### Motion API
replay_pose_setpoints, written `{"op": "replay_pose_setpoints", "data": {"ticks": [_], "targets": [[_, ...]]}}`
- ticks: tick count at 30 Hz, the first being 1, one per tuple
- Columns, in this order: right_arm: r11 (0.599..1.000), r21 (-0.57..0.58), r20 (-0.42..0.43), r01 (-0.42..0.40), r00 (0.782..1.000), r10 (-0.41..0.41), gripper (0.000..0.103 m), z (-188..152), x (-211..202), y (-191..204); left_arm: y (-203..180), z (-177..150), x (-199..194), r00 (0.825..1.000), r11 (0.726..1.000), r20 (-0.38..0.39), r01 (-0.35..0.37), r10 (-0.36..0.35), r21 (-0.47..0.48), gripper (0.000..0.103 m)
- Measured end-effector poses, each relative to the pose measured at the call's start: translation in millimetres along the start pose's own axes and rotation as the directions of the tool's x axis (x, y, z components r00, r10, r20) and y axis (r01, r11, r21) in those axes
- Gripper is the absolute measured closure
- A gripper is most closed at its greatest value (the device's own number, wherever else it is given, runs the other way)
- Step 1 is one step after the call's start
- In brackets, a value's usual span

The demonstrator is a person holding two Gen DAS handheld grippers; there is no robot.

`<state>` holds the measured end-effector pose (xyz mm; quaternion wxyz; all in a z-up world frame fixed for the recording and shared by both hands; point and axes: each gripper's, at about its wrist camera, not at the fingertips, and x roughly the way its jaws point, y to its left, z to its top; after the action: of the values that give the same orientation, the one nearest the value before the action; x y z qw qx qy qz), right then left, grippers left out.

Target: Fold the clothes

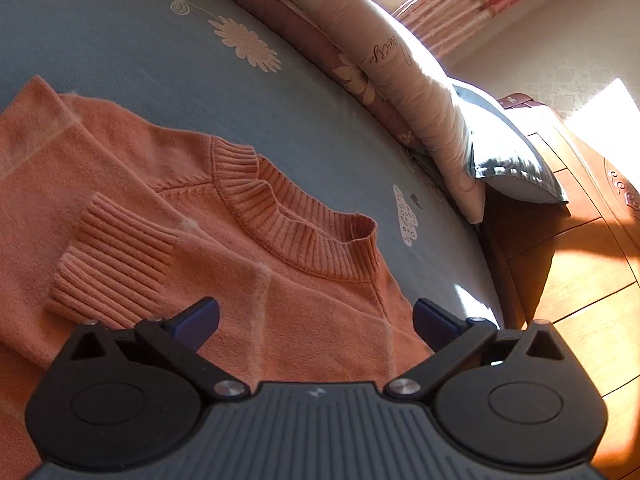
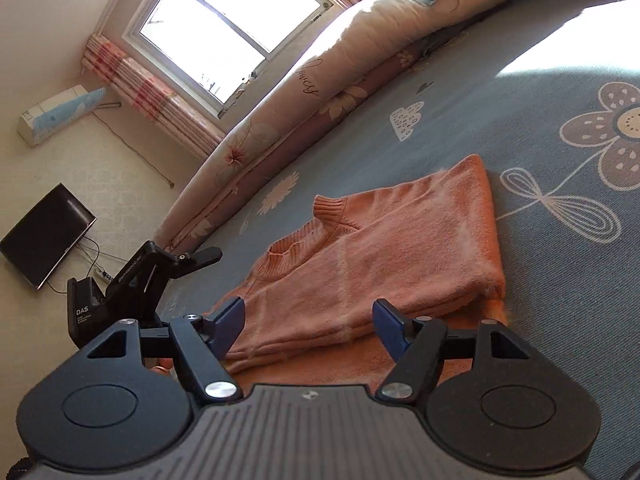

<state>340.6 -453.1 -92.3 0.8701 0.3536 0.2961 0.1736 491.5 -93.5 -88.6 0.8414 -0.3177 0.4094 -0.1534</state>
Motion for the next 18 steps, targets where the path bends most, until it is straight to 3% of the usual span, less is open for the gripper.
{"op": "replay_pose_setpoints", "data": {"ticks": [2, 6, 10, 12, 16, 18], "targets": [[1.0, 0.002, -0.044, 0.031, 0.999, -0.03, 0.028, -8.0, 12.1, 3.8, 15.1, -0.5, 1.2, 0.999, 0.999, -0.001, -0.036, 0.036, -0.025, 0.001], [0.985, -0.055, -0.084, 0.163, 0.982, -0.167, 0.028, -15.3, 21.8, 4.2, 30.7, -5.0, -16.8, 0.999, 0.999, 0.023, -0.037, 0.037, -0.018, 0.001], [0.982, -0.052, -0.08, 0.182, 0.979, -0.185, 0.027, -15.2, 18.2, -4.4, 28.5, 4.9, -32.0, 0.996, 0.997, 0.045, -0.075, 0.076, -0.016, 0.001], [0.981, -0.052, -0.081, 0.188, 0.978, -0.191, 0.027, -15.0, 16.7, -8.3, 21.8, 11.3, -32.9, 0.996, 0.998, 0.065, -0.058, 0.057, 0.004, 0.001], [0.979, -0.078, -0.086, 0.189, 0.977, -0.195, 0.021, -16.1, 17.4, -8.0, 15.9, 24.2, -15.5, 0.996, 0.999, 0.083, -0.033, 0.033, 0.003, 0.001], [0.977, -0.095, -0.086, 0.193, 0.976, -0.202, 0.021, -16.7, 18.1, -6.3, 21.2, 24.2, -1.6, 0.995, 0.998, 0.069, -0.071, 0.07, -0.001, 0.001]]}}
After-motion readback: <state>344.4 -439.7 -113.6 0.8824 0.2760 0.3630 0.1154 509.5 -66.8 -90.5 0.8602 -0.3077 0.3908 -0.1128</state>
